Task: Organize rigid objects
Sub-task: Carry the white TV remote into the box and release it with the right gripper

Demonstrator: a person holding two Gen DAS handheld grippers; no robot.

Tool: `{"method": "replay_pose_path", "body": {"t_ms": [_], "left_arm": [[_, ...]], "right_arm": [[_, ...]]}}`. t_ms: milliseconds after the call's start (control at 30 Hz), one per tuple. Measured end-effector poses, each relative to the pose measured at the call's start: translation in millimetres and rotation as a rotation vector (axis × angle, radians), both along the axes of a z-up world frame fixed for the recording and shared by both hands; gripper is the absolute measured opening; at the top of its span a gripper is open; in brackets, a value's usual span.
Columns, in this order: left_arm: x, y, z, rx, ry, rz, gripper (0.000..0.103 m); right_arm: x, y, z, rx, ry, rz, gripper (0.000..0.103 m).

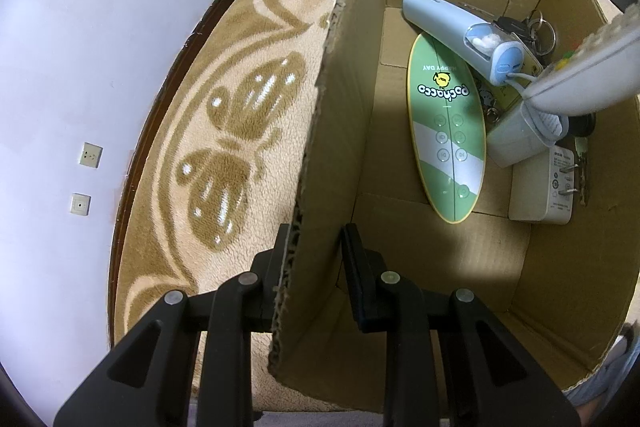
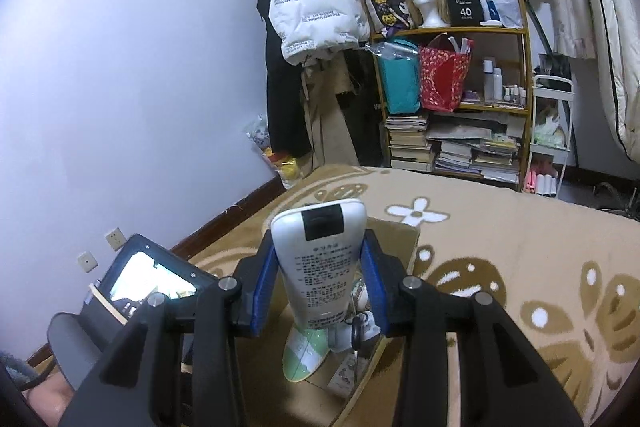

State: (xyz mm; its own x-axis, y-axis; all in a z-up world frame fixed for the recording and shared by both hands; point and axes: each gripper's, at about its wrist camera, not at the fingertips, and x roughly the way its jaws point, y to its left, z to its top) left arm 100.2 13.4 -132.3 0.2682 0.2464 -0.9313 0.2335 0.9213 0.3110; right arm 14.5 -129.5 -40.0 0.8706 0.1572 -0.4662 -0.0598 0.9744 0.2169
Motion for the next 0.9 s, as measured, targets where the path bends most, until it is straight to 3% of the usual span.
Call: {"method": "replay_pose_path", "body": {"t_ms": [567, 733, 900], "left_arm": [[-1, 1, 1, -0.002, 0.002, 0.001, 0.024], [-1, 2, 1, -0.002, 0.002, 0.001, 0.024], [0, 3, -1, -0.008, 0.005, 0.013, 0.024]], "right_arm": [[7, -17, -14, 0.119, 0.066, 0.048, 0.043], [16, -17, -29, 0.103, 0.156, 0.04, 0.045], [18, -21, -33, 0.08, 0.188, -0.002, 0.05]]}}
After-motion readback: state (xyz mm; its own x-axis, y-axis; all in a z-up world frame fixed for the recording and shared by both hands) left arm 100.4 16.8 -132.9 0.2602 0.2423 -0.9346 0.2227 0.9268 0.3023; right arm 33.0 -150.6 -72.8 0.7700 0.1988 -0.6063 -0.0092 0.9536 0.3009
